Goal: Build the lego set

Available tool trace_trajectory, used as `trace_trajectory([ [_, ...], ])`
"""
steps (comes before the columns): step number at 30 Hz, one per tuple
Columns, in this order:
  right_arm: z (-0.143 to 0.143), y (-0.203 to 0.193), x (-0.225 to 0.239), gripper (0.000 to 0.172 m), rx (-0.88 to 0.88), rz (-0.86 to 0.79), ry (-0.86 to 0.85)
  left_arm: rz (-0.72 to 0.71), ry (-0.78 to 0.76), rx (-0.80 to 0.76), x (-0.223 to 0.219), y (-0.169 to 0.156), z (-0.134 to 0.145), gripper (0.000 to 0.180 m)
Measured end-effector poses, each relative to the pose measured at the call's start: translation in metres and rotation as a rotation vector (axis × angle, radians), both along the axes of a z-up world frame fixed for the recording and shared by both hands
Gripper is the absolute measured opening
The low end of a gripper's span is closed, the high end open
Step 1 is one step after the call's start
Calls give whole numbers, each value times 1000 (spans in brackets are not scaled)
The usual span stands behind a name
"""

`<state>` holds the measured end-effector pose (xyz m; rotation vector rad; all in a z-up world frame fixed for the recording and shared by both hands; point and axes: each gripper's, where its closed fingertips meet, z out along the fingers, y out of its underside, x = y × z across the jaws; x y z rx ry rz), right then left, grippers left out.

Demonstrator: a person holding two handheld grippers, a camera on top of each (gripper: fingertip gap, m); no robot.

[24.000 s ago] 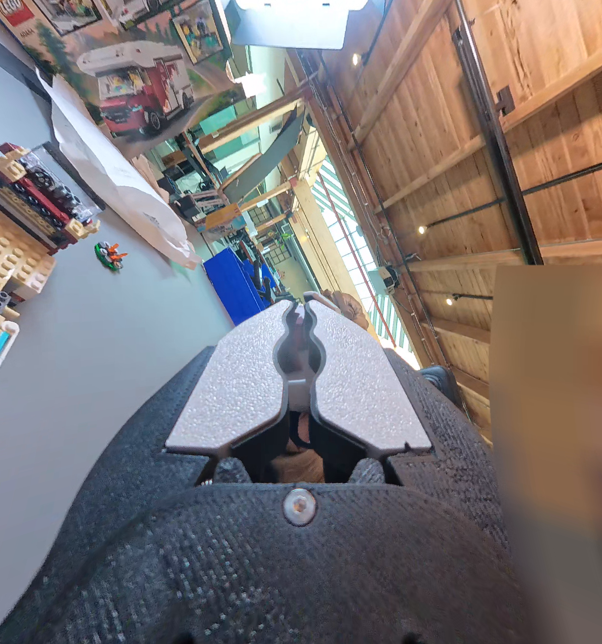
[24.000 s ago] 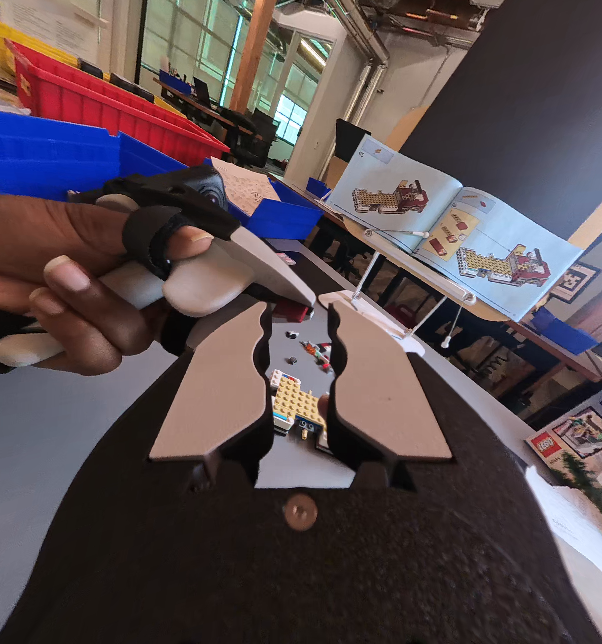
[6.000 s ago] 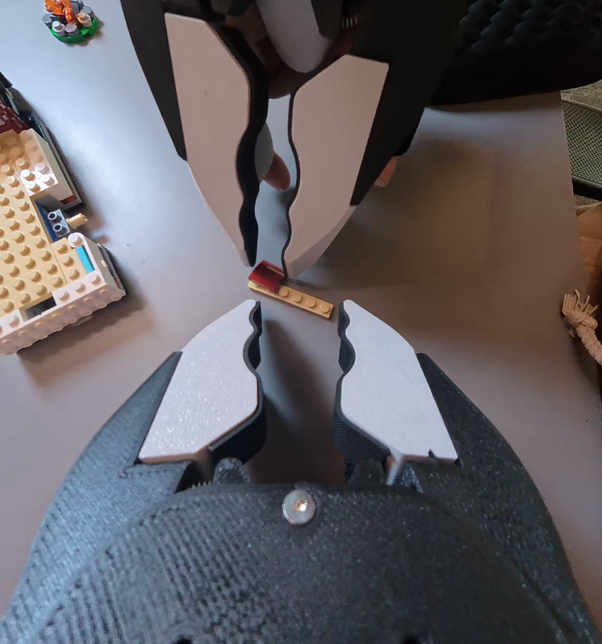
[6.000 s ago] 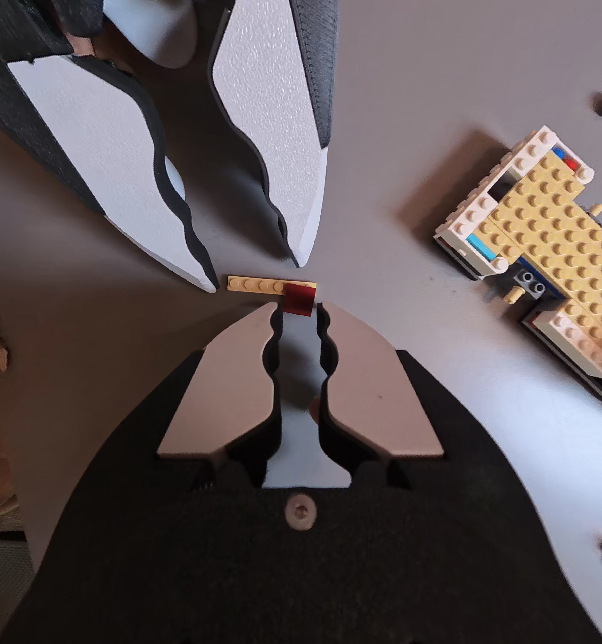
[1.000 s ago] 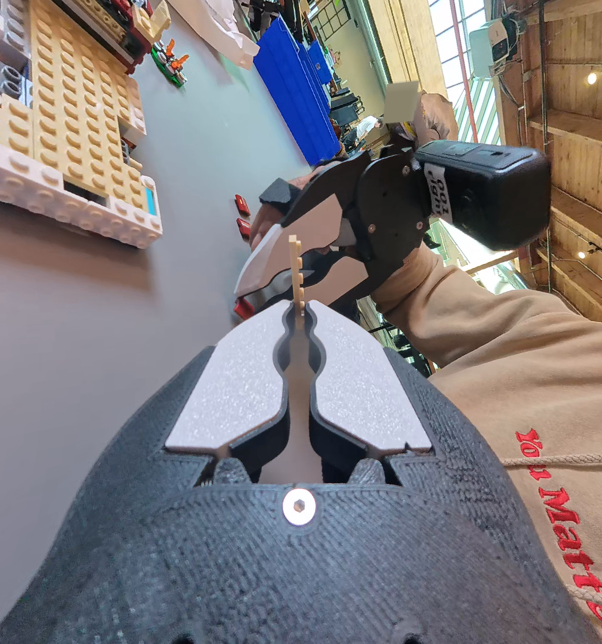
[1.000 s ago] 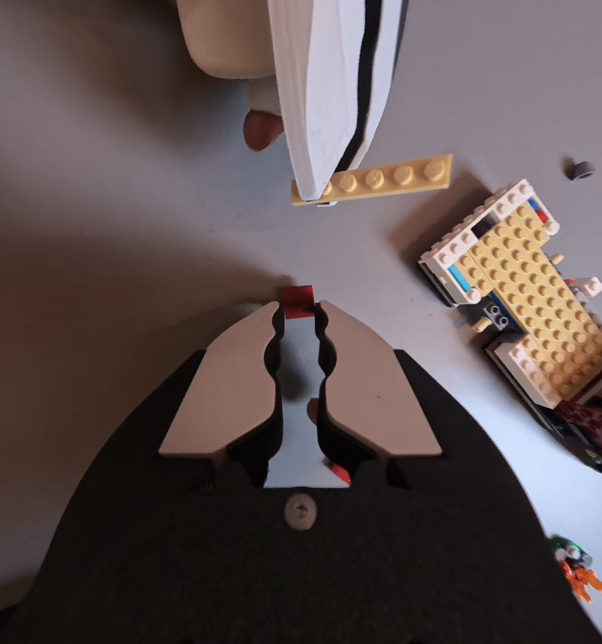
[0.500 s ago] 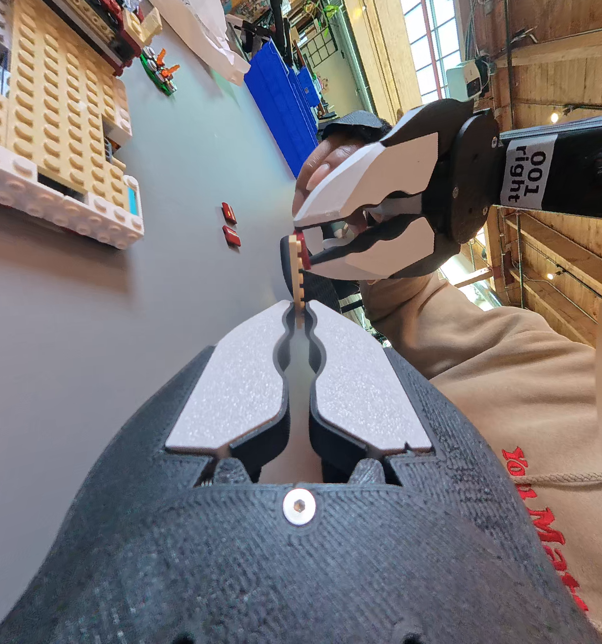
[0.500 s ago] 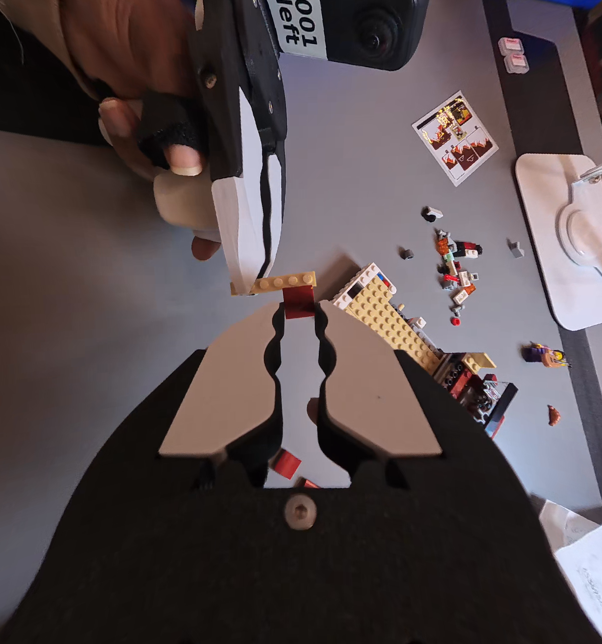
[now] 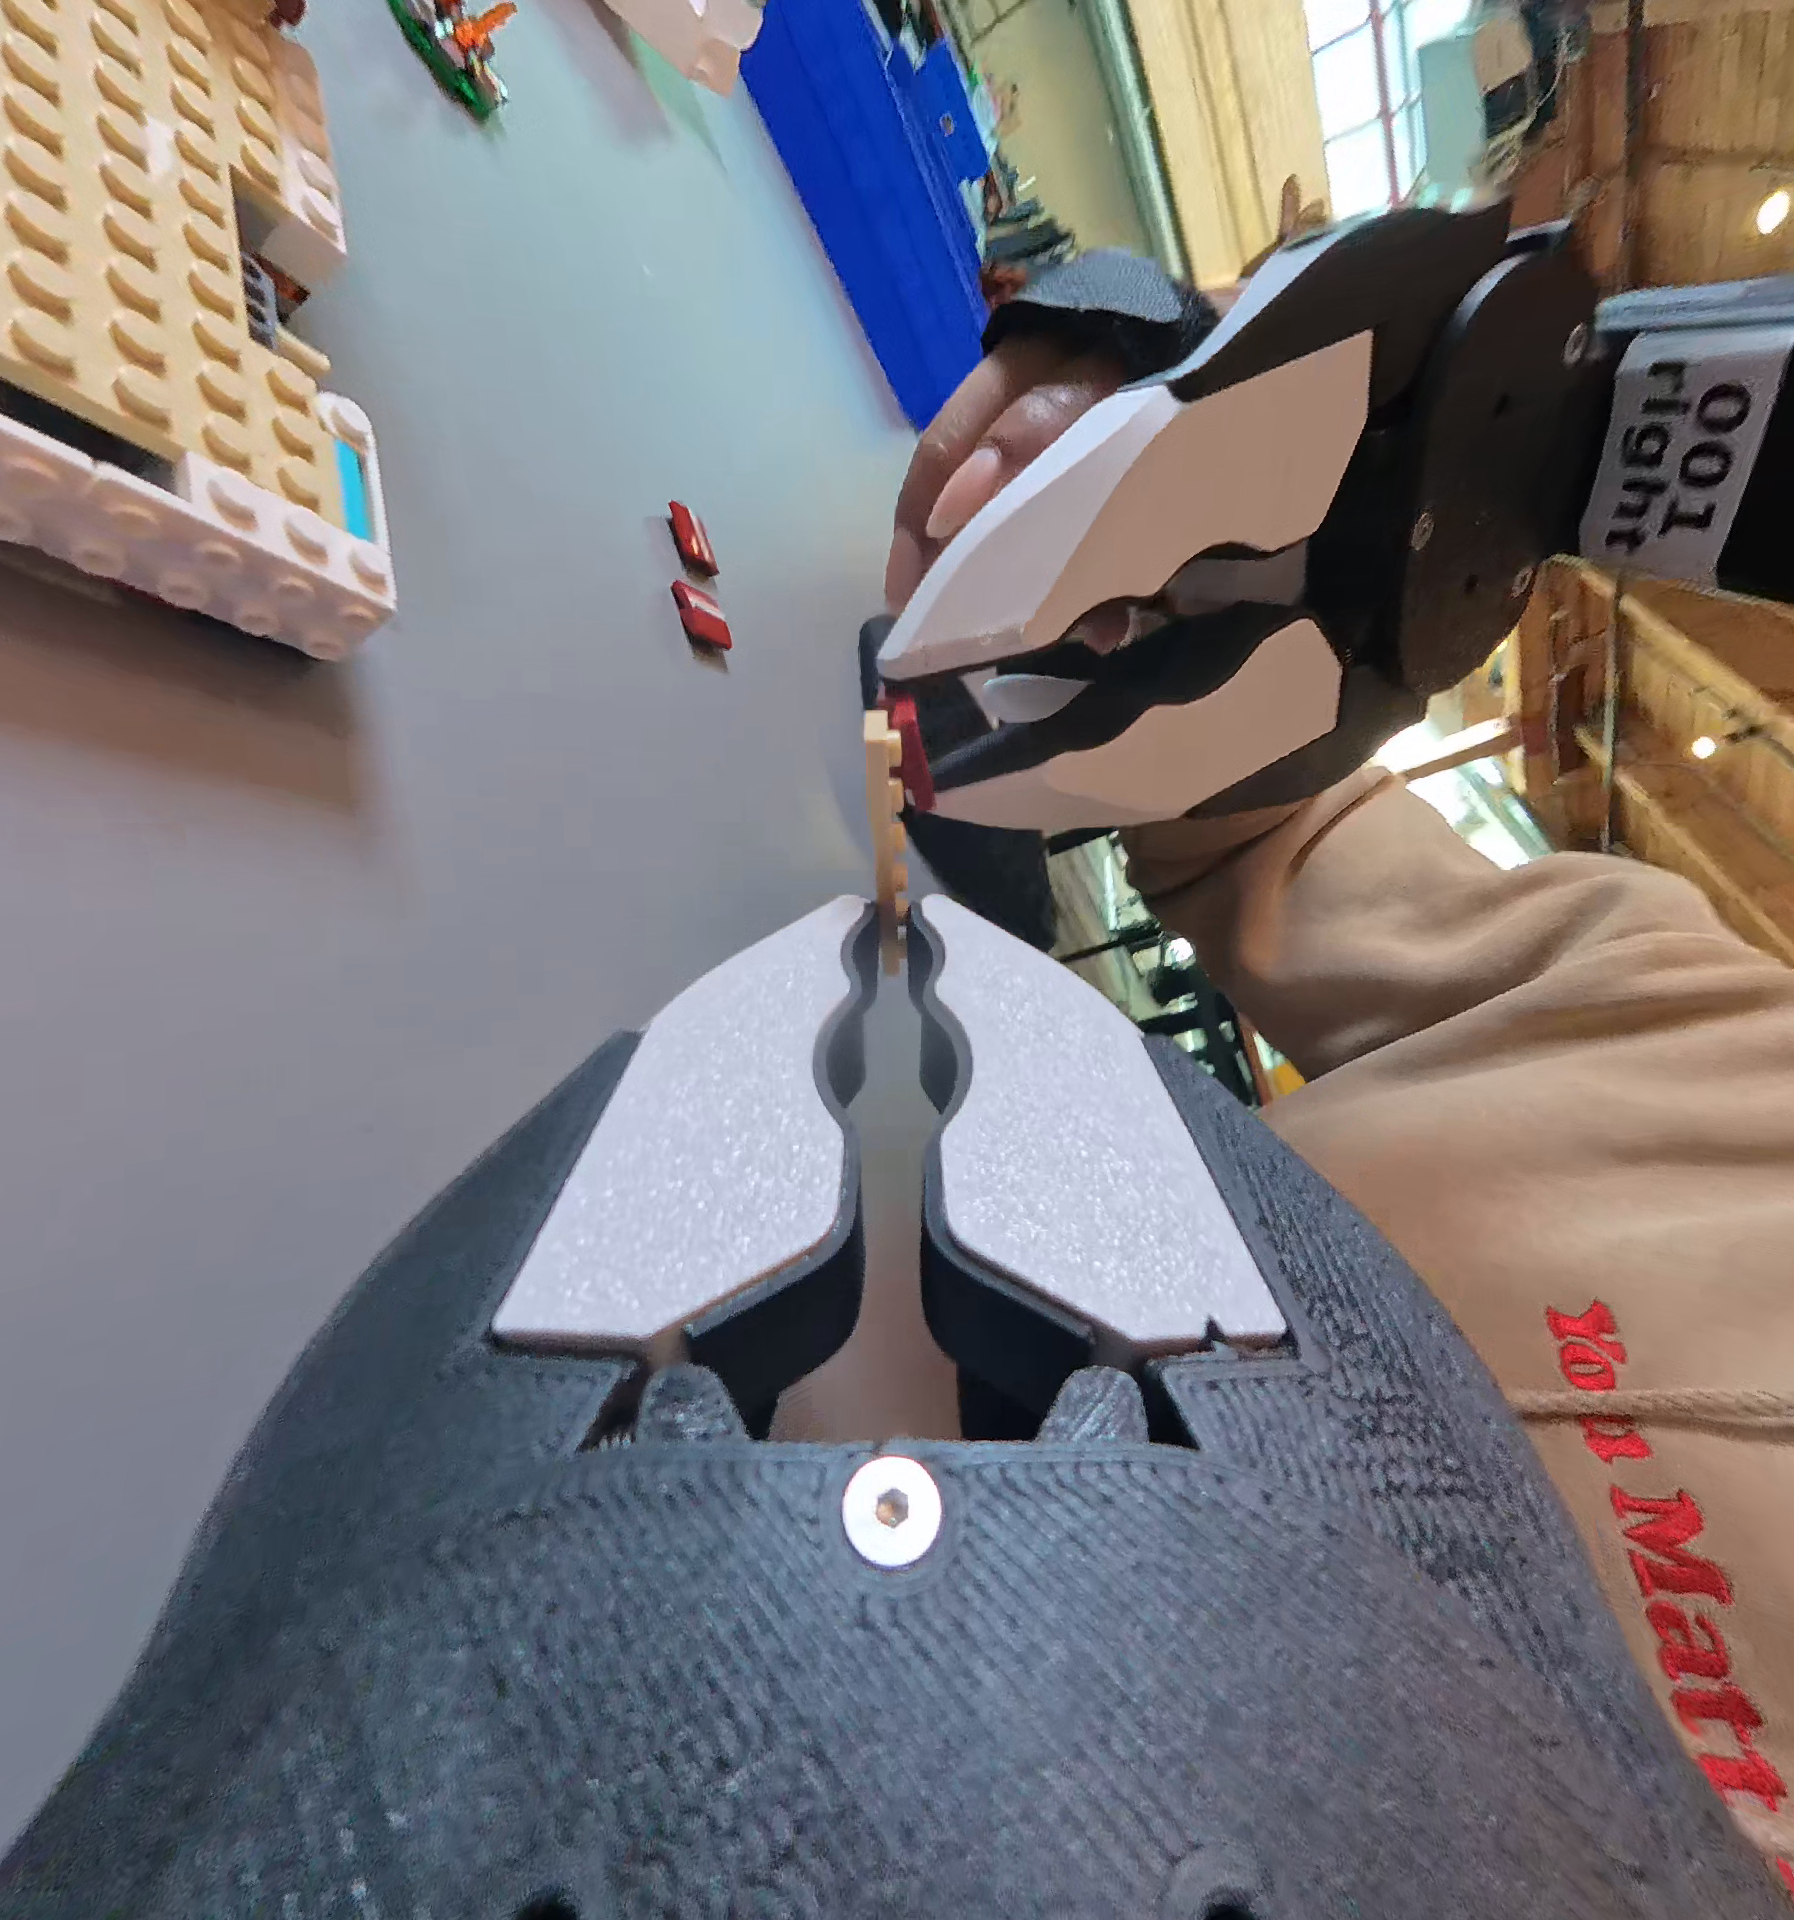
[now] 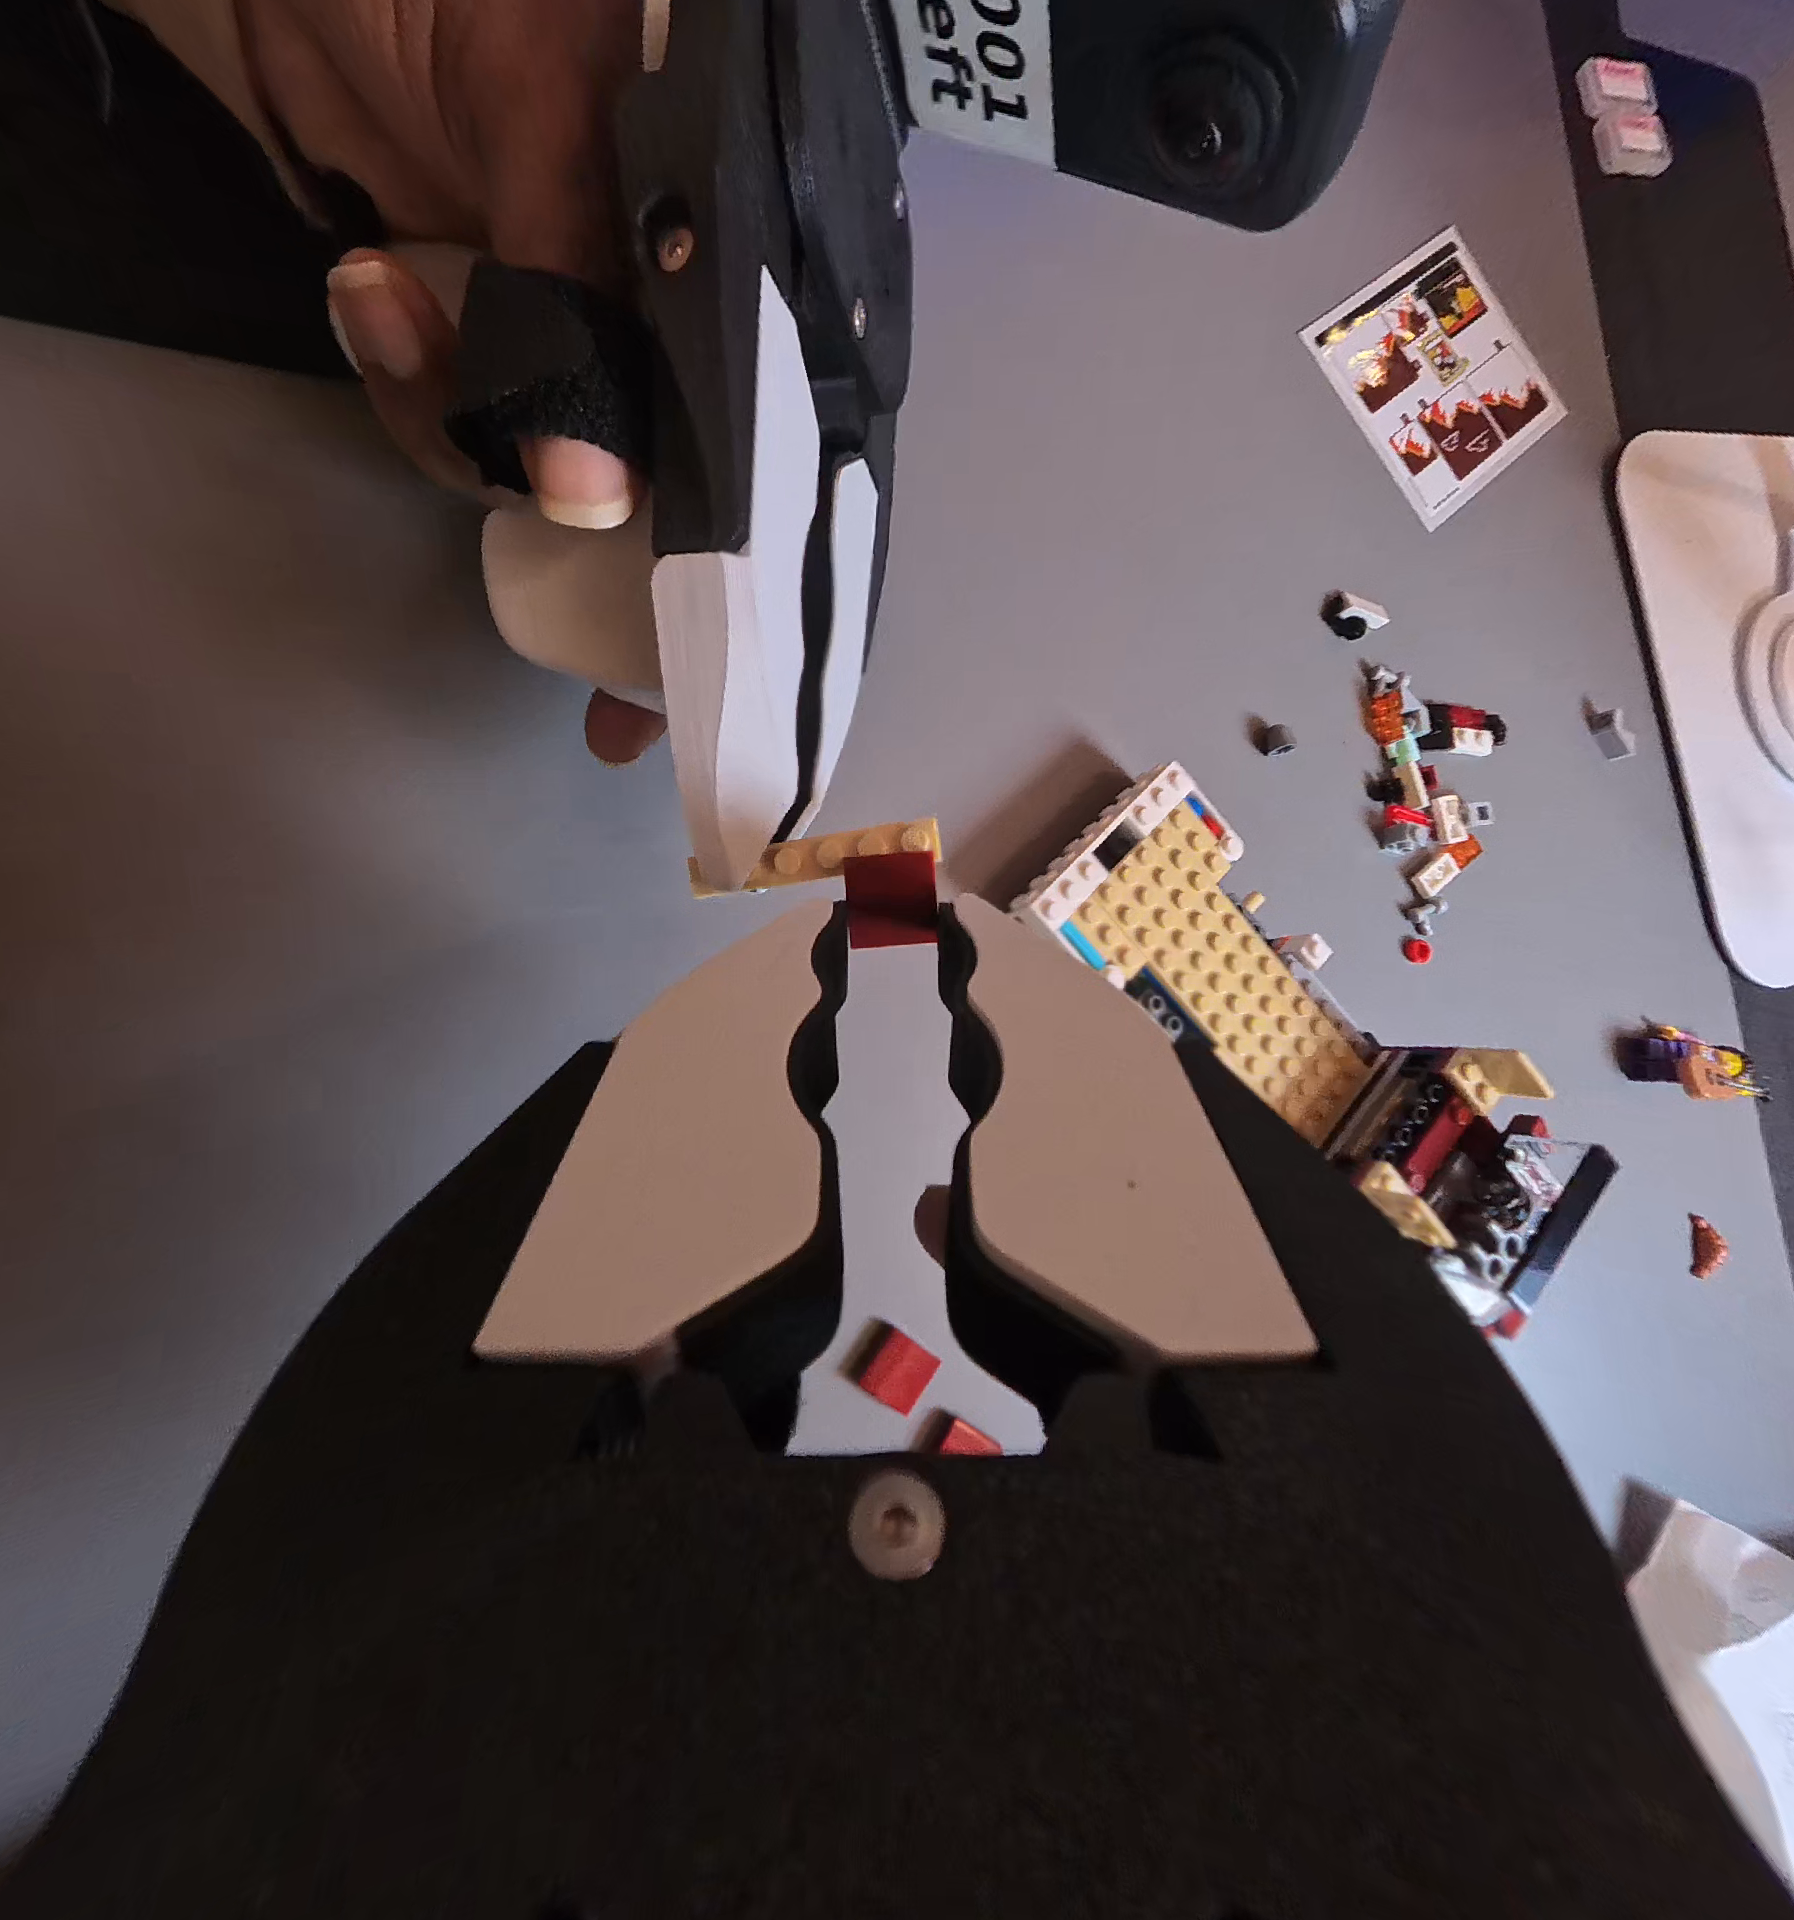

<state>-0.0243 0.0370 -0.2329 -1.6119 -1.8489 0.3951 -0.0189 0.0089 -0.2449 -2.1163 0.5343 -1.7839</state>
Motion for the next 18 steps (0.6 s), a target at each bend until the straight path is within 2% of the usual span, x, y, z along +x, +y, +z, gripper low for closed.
trace_trajectory([
  [7, -20, -26, 22, 16, -116, -24, 19, -213, 335, 231, 12, -21, -29, 5],
  [13, -42, -37, 47, 16, -171, -82, -3, -369, 447, 162, 23, -35, -45, 5],
  [18, -53, -40, 53, 16, -199, -93, -12, -411, 550, 149, 23, -34, -51, 5],
])
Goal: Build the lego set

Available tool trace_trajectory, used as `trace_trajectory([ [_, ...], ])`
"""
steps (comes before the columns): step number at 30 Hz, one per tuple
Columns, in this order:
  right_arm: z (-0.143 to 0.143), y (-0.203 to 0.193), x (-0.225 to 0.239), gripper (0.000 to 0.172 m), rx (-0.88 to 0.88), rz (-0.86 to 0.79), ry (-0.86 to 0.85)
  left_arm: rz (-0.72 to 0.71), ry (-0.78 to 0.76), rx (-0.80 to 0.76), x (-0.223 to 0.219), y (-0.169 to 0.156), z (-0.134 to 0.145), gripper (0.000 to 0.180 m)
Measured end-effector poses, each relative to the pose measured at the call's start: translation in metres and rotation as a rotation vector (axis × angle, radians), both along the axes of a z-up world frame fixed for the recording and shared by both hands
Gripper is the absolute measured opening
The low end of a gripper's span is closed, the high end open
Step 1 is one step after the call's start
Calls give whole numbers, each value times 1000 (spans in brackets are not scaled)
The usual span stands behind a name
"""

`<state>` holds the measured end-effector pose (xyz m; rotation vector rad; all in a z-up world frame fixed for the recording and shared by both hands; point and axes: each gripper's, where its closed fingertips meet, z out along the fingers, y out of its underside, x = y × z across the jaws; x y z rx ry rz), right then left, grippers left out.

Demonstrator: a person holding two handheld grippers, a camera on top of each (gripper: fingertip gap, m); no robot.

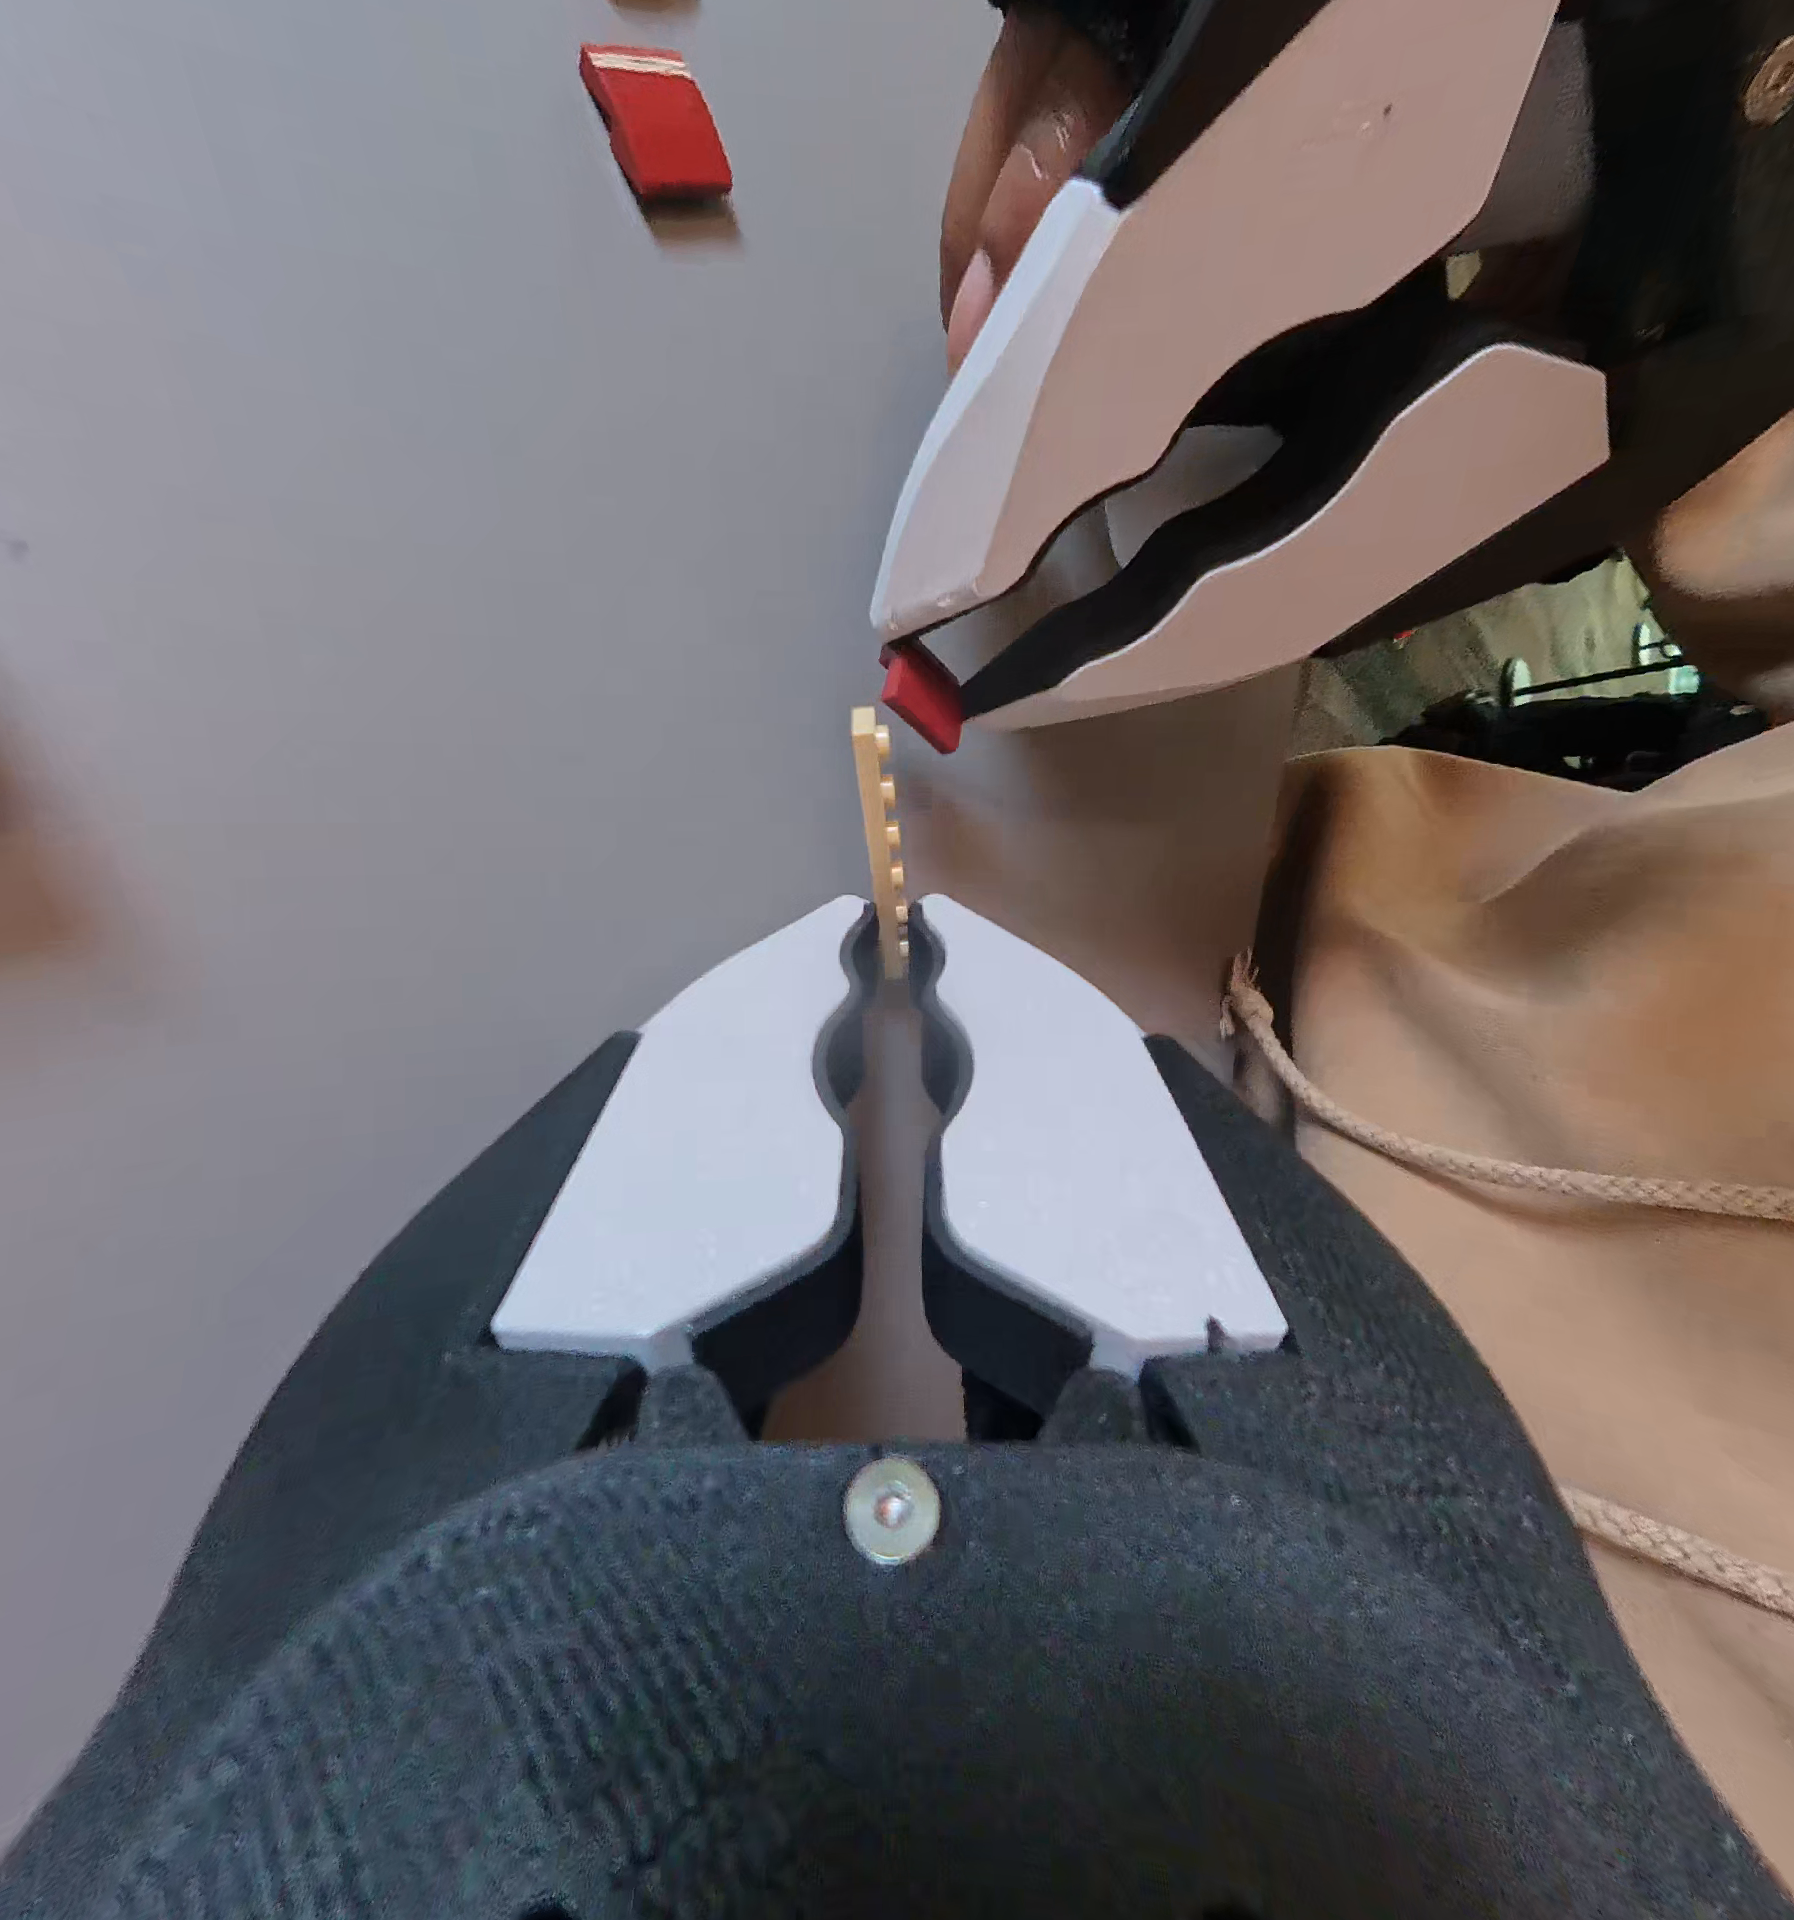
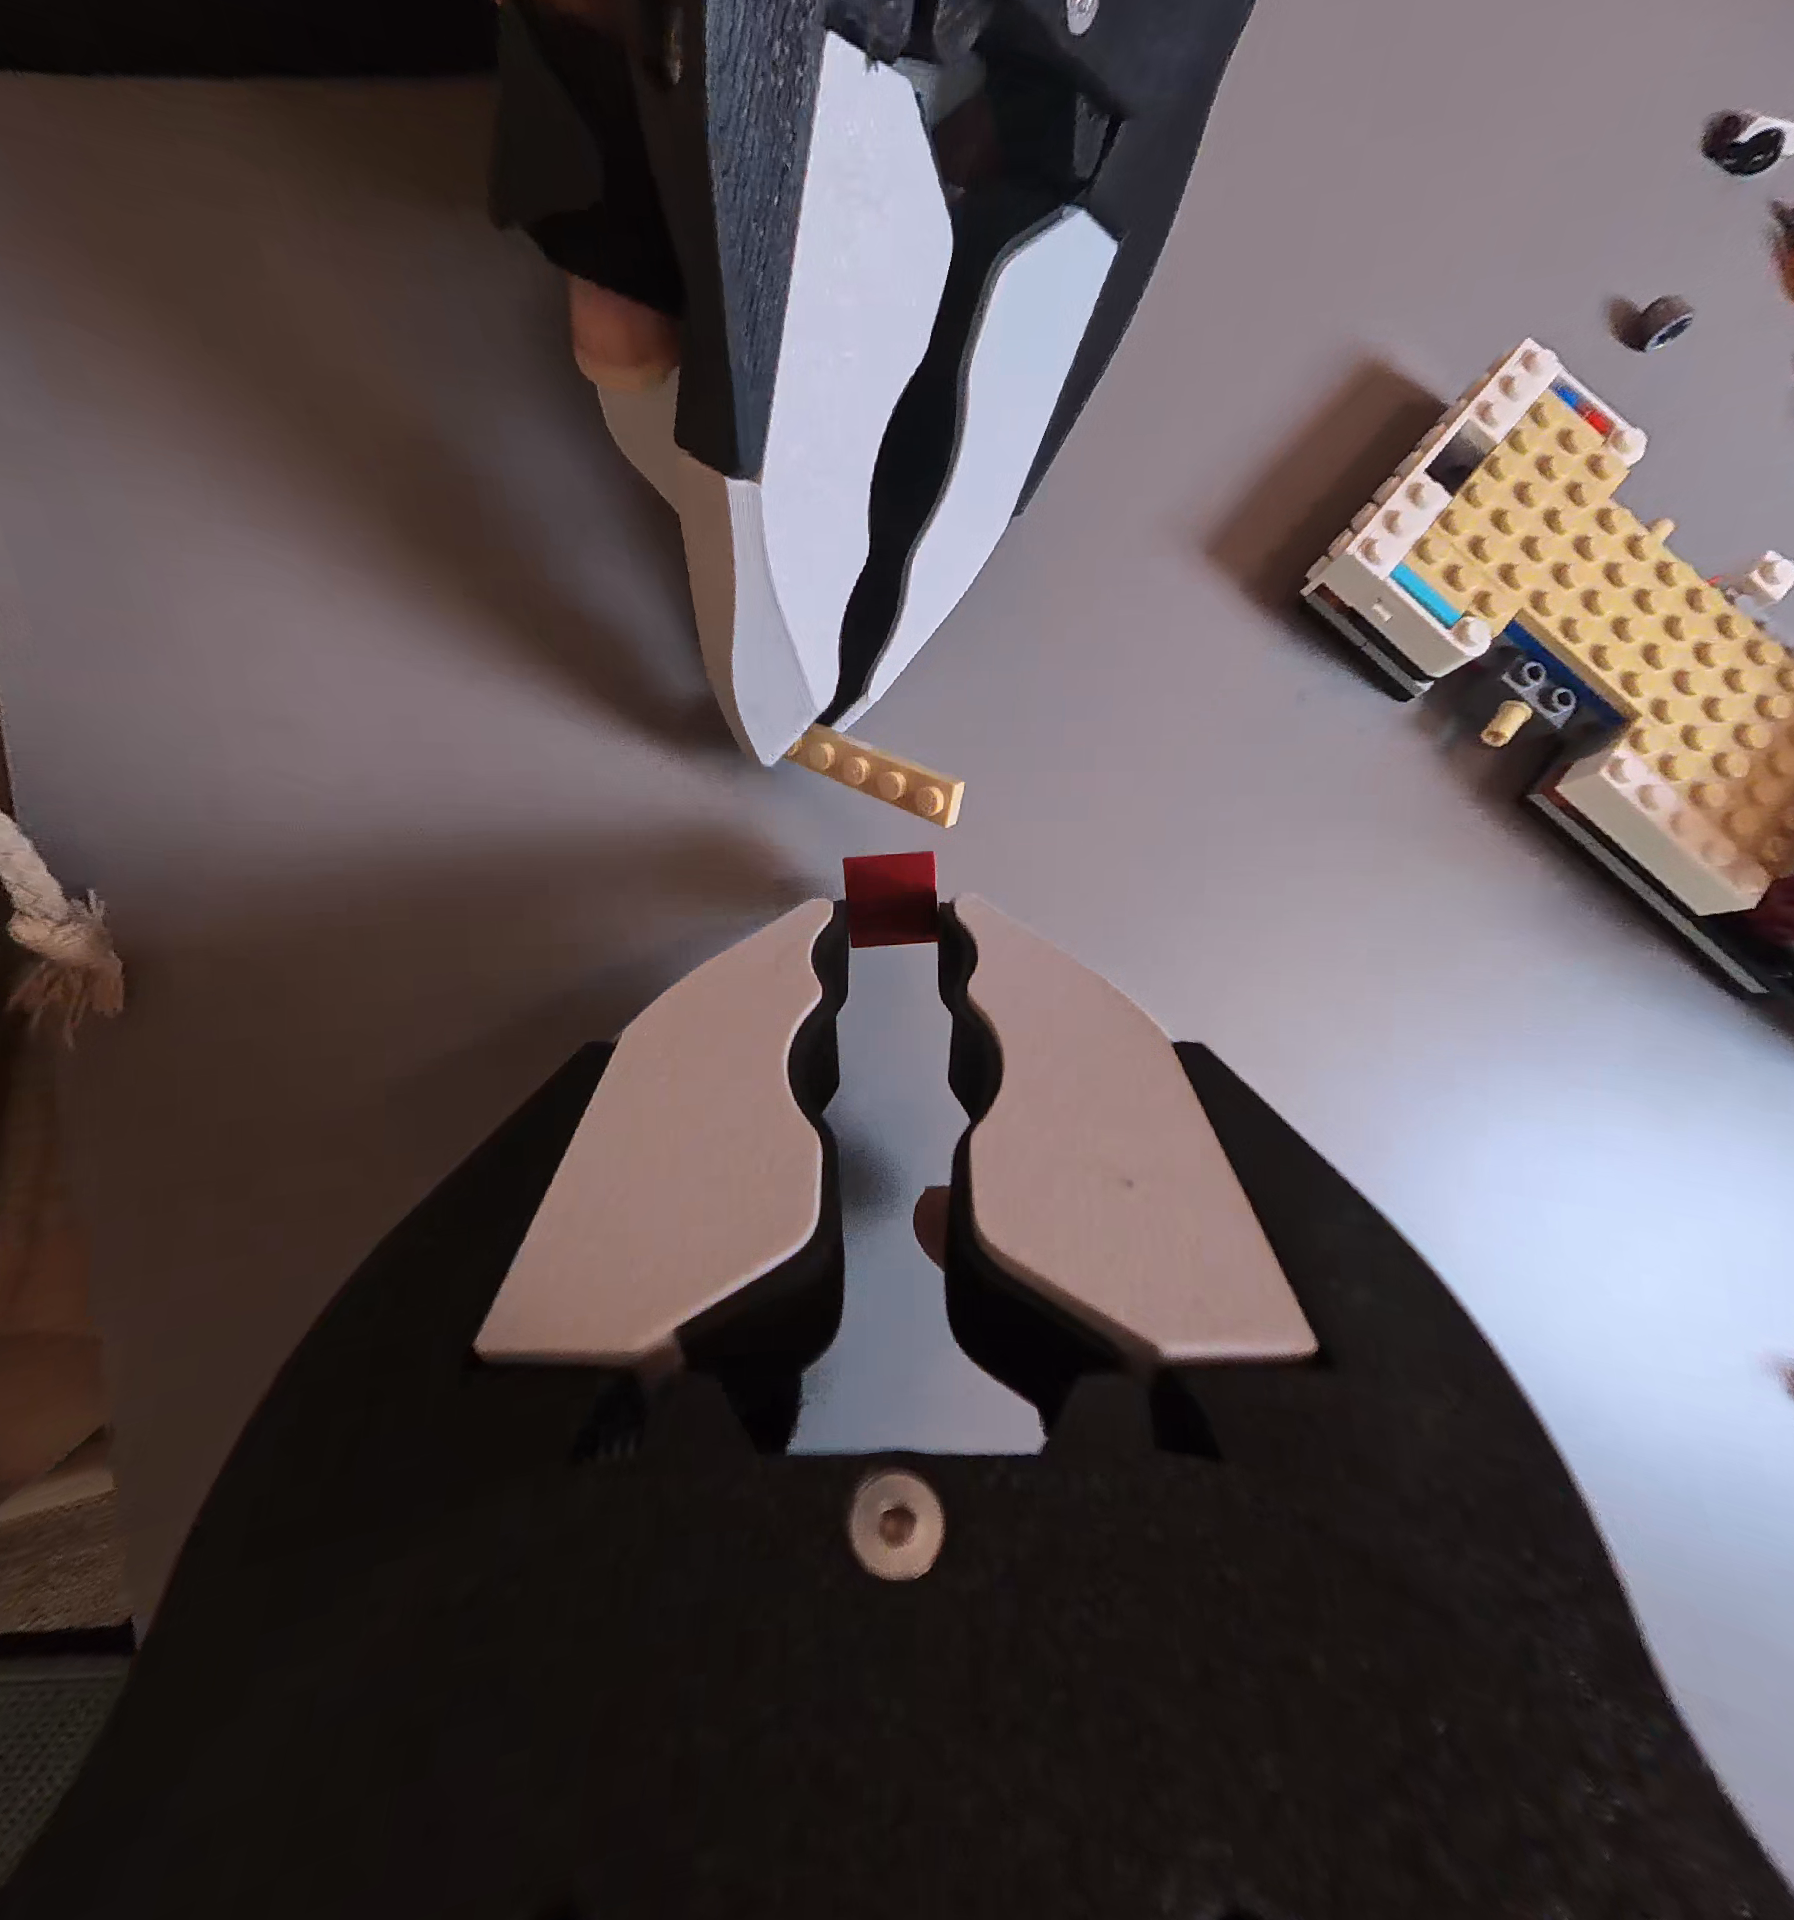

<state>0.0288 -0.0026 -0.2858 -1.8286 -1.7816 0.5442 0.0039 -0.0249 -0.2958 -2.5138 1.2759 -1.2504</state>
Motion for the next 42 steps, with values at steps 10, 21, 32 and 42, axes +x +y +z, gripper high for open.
trace_trajectory([
  [10, -7, 5, 1, 16, -52, -66, -16, 21, 20, 104, -16, 1, 3, 17],
  [21, -8, 6, 14, 16, -66, -194, -57, -87, 168, 624, 5, 2, -6, 25],
  [32, -15, 7, 22, 20, -18, -185, -100, 87, -172, 192, 5, 2, 25, 8],
  [42, 58, -8, -15, 22, 138, 122, 350, 143, -532, -260, 9, -9, 63, 8],
])
